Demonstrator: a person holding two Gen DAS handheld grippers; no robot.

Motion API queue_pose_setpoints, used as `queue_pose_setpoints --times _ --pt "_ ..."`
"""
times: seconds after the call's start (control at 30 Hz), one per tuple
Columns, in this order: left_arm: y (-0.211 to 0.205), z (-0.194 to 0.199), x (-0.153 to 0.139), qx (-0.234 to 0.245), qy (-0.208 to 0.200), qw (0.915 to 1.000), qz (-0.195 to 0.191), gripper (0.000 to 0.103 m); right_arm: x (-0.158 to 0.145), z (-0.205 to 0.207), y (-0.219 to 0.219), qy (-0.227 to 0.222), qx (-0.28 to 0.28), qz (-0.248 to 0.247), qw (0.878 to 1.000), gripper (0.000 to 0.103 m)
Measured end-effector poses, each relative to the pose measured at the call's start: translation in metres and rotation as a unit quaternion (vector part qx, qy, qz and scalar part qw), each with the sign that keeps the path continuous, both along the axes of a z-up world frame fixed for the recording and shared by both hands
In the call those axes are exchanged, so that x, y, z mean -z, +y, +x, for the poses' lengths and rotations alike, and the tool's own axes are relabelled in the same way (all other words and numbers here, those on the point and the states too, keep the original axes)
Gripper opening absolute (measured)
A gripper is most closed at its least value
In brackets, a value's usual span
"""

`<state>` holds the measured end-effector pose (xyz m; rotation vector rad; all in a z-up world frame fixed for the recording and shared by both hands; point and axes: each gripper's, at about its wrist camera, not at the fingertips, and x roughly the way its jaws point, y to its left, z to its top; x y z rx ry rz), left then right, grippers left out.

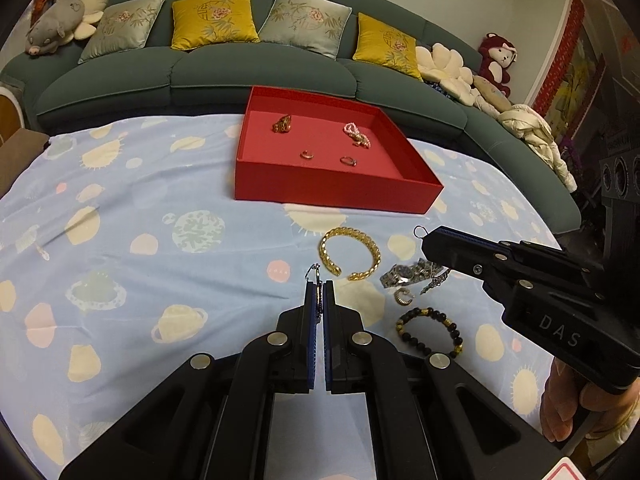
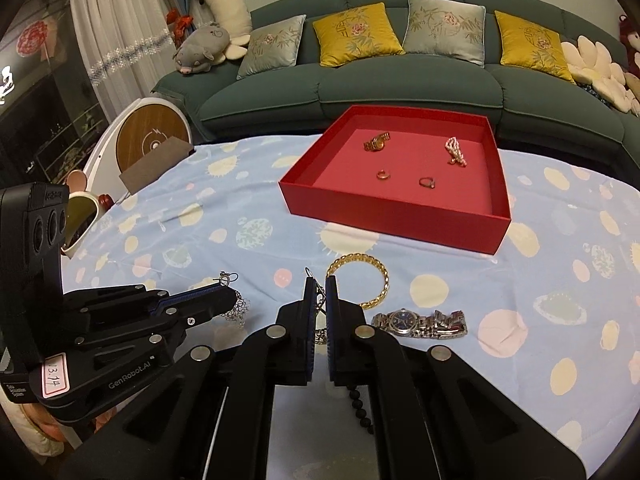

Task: Organize jewelry
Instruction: 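Carry both silver earrings in both grippers over the red tray, then open both grippers to drop the silver earrings into the tray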

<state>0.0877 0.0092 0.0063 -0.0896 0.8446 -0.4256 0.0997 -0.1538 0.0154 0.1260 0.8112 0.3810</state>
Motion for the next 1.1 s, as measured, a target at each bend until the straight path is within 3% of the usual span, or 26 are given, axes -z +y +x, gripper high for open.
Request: queue_pose_setpoints --times 0.13,0.27,0.47,0.73,0.97,1.1 --pt "-0.006 0.006 -0.022 0.004 -0.014 0.9999 -0.007 0.001 -0.022 0.003 -0.012 -0.019 0.006 0.012 1.000 0.003" --pt "-0.015 0.022 -0.051 0.009 -0.045 0.9989 0.010 0.001 -0.048 0.019 -0.032 -0.045 0.023 0.013 0.999 0.004" --pt "-0.033 0.081 -0.075 0.009 -0.069 0.9974 0.017 0.001 -0.054 0.076 -0.067 -0.038 0.059 0.019 0.997 0.004" --pt "-0.053 0.172 -0.046 -0.009 -0.026 0.9995 0.014 0.001 -0.014 0.155 -0.085 0.009 0.087 0.024 0.996 0.004" --pt "-0.055 0.216 -0.008 -0.037 0.008 0.9988 0.030 0.001 0.023 0.192 -0.083 0.038 0.087 0.018 0.995 0.004" --pt "-0.041 0.228 -0.004 -0.076 0.013 0.9970 0.000 0.017 0.024 0.196 -0.082 0.024 0.099 0.009 0.995 0.010"
